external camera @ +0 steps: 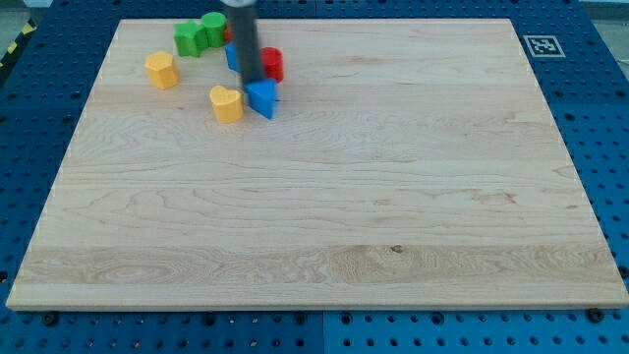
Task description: Slide the yellow heart to the center
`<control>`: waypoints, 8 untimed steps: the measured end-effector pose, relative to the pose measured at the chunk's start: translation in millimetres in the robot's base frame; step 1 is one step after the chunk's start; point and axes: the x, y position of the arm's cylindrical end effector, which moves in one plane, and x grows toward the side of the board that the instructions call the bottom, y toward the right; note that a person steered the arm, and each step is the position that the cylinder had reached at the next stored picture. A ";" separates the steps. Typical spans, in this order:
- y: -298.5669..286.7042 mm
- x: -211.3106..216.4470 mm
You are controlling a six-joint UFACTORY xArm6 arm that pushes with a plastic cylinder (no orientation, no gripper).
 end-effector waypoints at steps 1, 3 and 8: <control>5.4 3.2; -35.4 -20.6; -63.2 32.0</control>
